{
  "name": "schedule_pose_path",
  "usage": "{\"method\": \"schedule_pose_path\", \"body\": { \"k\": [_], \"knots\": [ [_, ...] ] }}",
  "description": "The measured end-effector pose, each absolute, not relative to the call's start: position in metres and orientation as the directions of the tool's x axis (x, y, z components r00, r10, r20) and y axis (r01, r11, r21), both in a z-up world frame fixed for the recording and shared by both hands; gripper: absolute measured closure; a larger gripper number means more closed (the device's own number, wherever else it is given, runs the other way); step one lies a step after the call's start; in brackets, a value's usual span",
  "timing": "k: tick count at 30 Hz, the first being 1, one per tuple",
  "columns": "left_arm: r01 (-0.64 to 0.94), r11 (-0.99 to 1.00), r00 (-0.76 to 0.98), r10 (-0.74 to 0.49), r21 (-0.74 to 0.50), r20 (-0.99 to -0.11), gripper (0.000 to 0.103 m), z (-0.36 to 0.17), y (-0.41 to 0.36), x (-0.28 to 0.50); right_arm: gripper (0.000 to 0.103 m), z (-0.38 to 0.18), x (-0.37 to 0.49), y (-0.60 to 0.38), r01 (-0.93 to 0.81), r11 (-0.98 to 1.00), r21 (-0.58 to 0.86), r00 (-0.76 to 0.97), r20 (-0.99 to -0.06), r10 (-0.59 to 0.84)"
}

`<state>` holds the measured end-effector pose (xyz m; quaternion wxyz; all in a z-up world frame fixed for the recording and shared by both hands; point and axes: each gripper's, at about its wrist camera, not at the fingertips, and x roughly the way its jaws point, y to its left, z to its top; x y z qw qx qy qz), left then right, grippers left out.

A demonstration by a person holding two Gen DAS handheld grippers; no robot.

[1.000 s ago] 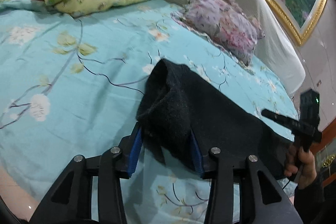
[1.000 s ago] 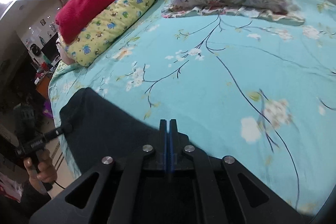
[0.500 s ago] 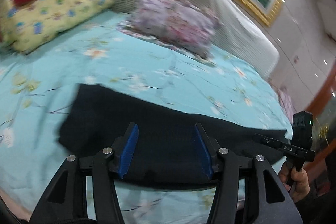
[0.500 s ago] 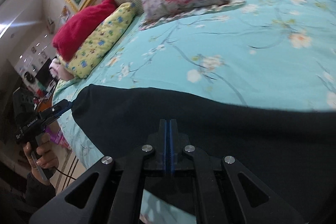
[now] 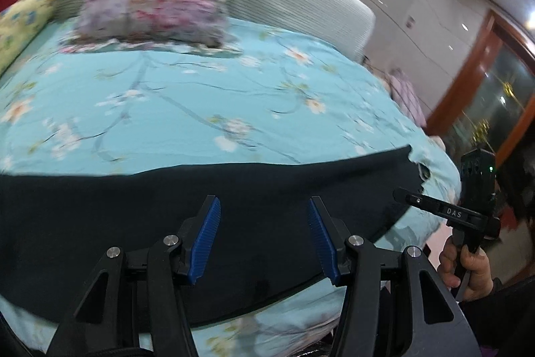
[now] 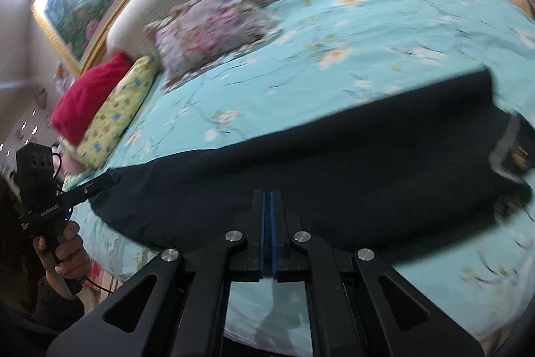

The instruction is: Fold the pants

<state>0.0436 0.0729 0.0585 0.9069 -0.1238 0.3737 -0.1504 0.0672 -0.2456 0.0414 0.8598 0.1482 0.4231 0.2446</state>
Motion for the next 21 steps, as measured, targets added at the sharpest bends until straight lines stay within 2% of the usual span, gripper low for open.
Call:
{"method": "schedule_pose_path", "body": {
  "k": [13, 15, 16, 17, 21],
  "knots": [
    [0.431, 0.872, 0.566, -0.463, -0.234, -0.683, 0.044, 0.067, -0.038, 0.091, 0.097, 0.039, 0.045, -0.320, -0.139, 0.869, 0.474, 0.609, -0.651, 0.452],
    [0.452, 0.862, 0.552, -0.473, -0.231, -0.687, 0.043, 0.068, -0.049, 0.097, 0.080, 0.039, 0.042, -0.328, -0.121, 0.868, 0.482, 0.619, -0.647, 0.445],
    [0.461, 0.857, 0.544, -0.478, -0.231, -0.690, 0.043, 0.068, -0.055, 0.101, 0.054, 0.038, 0.040, -0.333, -0.108, 0.867, 0.486, 0.625, -0.645, 0.440],
    [0.475, 0.849, 0.531, -0.487, -0.233, -0.693, 0.043, 0.068, -0.061, 0.106, 0.034, 0.038, 0.038, -0.338, -0.095, 0.867, 0.490, 0.636, -0.640, 0.431],
    [0.518, 0.825, 0.493, -0.504, -0.226, -0.709, 0.042, 0.067, -0.083, 0.125, 0.032, 0.041, 0.033, -0.352, -0.071, 0.864, 0.498, 0.669, -0.619, 0.412]
  ]
}}
